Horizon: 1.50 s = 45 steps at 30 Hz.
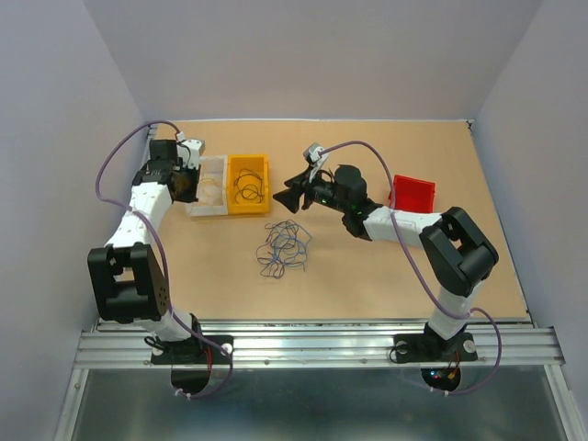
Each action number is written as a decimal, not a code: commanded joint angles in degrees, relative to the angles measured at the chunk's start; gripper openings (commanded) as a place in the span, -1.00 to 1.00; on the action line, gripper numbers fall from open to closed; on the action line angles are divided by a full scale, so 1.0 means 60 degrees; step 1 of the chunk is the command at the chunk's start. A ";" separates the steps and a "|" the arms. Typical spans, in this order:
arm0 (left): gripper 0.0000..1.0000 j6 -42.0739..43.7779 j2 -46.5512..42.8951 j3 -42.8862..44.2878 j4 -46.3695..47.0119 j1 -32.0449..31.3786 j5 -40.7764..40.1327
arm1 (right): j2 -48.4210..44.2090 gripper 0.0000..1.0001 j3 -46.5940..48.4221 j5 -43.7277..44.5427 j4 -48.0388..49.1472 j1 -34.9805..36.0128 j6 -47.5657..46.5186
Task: Untangle the cables
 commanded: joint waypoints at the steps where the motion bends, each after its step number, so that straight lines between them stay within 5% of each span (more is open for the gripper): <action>1: -1.00 0.0324 -0.1164 -0.0296 0.0259 0.0045 0.0108 | -0.0435 0.30 -0.0169 0.0058 0.0276 0.0017 -0.0142; 9: -1.00 0.0719 -0.1795 -0.0032 -0.0914 0.0030 -0.0241 | -0.0478 0.30 -0.0227 0.0087 0.0291 0.0032 -0.0157; 22: -1.00 0.0837 -0.0069 -0.1058 0.1093 0.0089 -0.1400 | -0.0639 0.30 -0.0345 0.0116 0.0291 0.0017 -0.0216; 28: -1.00 0.0910 -0.0433 -0.1482 0.1094 0.0118 -0.1444 | -0.0684 0.30 -0.0403 0.0175 0.0276 0.0032 -0.0260; 37: -1.00 0.0955 -0.1591 -0.0562 -0.0356 0.0103 0.1118 | -0.0479 0.30 -0.0213 -0.0001 0.0291 0.0017 -0.0143; 45: -1.00 0.0237 -0.0274 0.1970 -0.0578 0.0089 0.2775 | -0.0435 0.30 -0.0169 0.0028 0.0291 0.0017 -0.0143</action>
